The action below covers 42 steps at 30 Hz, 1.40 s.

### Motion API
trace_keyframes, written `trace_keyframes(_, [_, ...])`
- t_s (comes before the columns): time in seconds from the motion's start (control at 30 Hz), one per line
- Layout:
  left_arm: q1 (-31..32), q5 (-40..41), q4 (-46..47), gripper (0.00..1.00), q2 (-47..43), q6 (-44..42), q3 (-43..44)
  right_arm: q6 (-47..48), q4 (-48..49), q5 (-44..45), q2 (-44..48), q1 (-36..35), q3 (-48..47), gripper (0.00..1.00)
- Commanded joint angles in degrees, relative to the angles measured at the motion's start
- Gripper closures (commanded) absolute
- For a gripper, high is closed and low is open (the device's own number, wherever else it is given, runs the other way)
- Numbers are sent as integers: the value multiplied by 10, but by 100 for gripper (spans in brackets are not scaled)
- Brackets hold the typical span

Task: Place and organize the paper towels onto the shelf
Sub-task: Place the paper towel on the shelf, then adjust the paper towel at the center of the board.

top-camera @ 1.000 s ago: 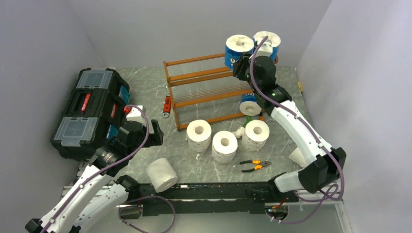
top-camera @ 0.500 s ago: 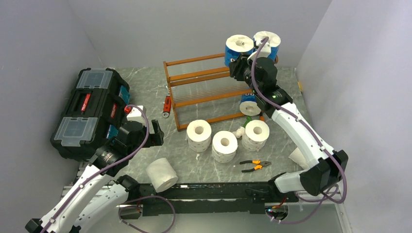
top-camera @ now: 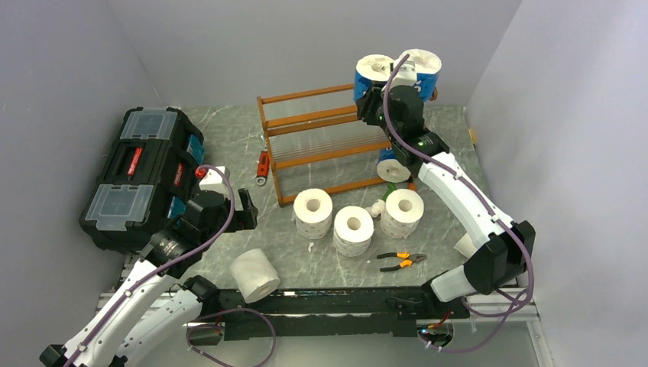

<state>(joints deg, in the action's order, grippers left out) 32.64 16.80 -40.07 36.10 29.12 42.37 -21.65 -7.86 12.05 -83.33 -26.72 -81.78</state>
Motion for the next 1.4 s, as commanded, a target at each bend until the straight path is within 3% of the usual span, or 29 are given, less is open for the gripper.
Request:
trace_keyframes(0.0, [-2, 2, 16, 2, -6, -9, -1, -1, 11, 24, -2, 7, -28, 59])
trace_keyframes(0.4, [-3, 0, 16, 2, -4, -10, 1, 1, 32, -24, 19, 14, -8, 54])
trace_keyframes(0.67, [-3, -5, 18, 2, -4, -6, 1, -40, 19, -92, 124, 12, 50, 43])
trace_keyframes(1.0, [-4, -17, 22, 2, -2, -7, -1, -59, -9, 33, 320, 12, 268, 39])
trace_keyframes(1.07, [-3, -23, 23, 2, 0, -6, -1, -73, -10, 90, 341, 13, 311, 33])
trace_keyframes(1.2, [-3, -29, 28, 2, 0, -8, -3, -69, -2, 157, 336, 13, 378, 27])
trace_keyframes(1.37, [-3, -36, 26, 2, 2, -11, -1, -67, -35, 185, 284, 15, 388, 18])
